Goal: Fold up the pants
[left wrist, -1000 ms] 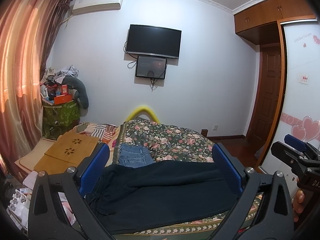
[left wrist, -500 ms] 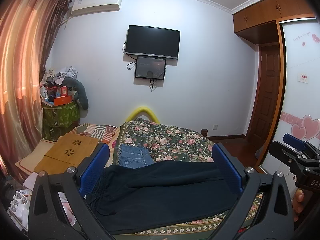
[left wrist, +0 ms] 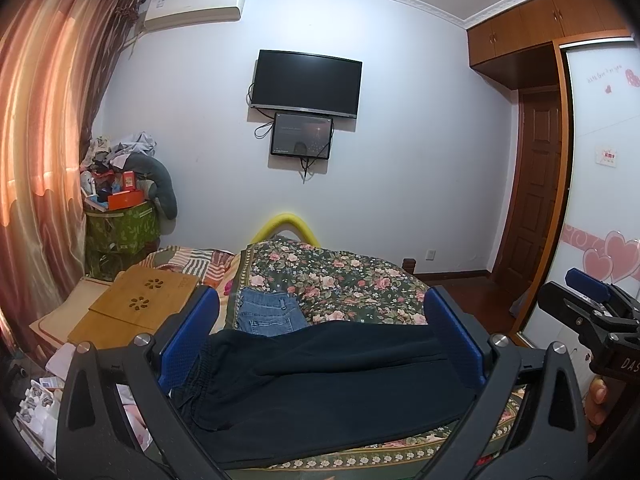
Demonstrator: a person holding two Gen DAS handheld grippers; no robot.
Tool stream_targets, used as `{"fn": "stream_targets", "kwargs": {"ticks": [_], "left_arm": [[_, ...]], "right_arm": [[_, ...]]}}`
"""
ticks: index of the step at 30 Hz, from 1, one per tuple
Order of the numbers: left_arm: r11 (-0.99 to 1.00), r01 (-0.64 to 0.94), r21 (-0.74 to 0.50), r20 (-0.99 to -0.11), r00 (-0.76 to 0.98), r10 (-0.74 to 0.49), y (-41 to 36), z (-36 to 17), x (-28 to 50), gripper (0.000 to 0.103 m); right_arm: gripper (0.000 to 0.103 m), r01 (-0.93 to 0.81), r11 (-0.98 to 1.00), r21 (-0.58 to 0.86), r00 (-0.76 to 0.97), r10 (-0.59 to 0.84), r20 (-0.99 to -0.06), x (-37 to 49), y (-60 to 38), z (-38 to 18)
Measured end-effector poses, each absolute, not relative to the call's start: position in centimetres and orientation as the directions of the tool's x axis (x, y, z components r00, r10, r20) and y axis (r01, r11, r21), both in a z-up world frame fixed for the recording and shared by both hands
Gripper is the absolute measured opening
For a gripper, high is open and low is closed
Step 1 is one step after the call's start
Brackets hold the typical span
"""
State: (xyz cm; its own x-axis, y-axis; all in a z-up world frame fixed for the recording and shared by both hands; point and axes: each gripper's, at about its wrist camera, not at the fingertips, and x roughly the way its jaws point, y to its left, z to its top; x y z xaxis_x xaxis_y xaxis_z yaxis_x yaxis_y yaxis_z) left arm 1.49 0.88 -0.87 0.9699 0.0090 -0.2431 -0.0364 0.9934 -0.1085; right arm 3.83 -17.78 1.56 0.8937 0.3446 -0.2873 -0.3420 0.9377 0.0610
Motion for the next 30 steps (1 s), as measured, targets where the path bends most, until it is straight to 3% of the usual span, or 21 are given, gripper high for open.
{"fn": "stream_targets", "kwargs": {"ticks": [17, 21, 30], "left_arm": [[0.992, -0.063, -0.108, -0.283, 0.959, 0.030, 1.7, -2.3, 3.8, 0.103], [0.992, -0.049, -0.119, -0.331, 0.944, 0.007, 3.0, -3.6, 6.8, 0.103], [0.988, -0.144, -0.057, -0.466, 0.879, 0.101, 6.8, -9.2, 17.3, 0.103]], "right_arm": [[0.103, -0.322, 0.945, 0.058, 0.893, 0.323, -0.314, 5.3, -17.7, 0.8], [0.103, -0.282, 0.959, 0.025, 0.898, 0.273, -0.344, 7.3, -17.7, -0.4], [0.103, -0.260, 0.962, -0.078, 0.869, 0.198, -0.454, 14.0, -17.7, -4.7]]}}
